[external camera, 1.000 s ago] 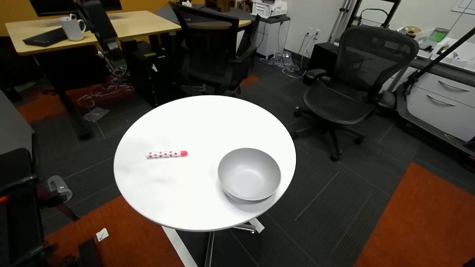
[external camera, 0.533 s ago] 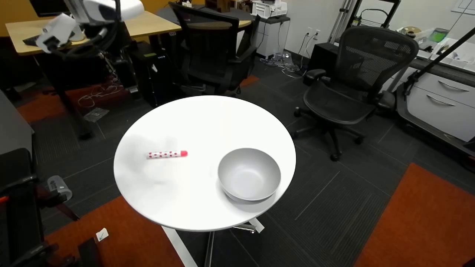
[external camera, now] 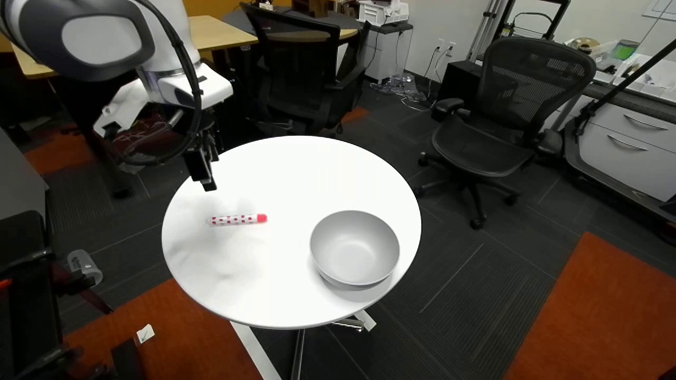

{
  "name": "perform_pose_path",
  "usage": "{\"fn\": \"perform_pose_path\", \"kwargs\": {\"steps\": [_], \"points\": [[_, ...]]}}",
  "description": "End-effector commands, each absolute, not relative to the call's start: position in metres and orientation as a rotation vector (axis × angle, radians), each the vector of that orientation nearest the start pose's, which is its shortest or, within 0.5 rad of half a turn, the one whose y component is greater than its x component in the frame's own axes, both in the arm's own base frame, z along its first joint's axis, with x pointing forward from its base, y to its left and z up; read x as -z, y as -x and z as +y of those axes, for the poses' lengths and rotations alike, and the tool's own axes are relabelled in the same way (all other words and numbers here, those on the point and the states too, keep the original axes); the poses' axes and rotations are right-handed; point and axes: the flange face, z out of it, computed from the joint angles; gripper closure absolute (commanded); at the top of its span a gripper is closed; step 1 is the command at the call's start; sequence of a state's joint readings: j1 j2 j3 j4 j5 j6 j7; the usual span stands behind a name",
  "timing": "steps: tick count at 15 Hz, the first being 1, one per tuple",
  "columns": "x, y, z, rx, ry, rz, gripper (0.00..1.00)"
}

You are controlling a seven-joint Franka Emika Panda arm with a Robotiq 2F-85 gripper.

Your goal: Pick up the marker and put it in the bowl

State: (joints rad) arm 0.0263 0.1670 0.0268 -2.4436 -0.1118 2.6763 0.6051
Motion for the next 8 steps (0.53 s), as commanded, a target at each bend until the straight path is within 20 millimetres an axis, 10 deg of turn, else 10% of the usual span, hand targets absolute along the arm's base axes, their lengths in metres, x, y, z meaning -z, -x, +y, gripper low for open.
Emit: {"fn": "perform_pose_path", "kwargs": {"steps": [1,8], "points": [[-0.214,-0.506,0.026,0.134,3.042,0.827,0.0],[-0.174,-0.518,0.014,0.139,3.006,0.95,0.0]]}}
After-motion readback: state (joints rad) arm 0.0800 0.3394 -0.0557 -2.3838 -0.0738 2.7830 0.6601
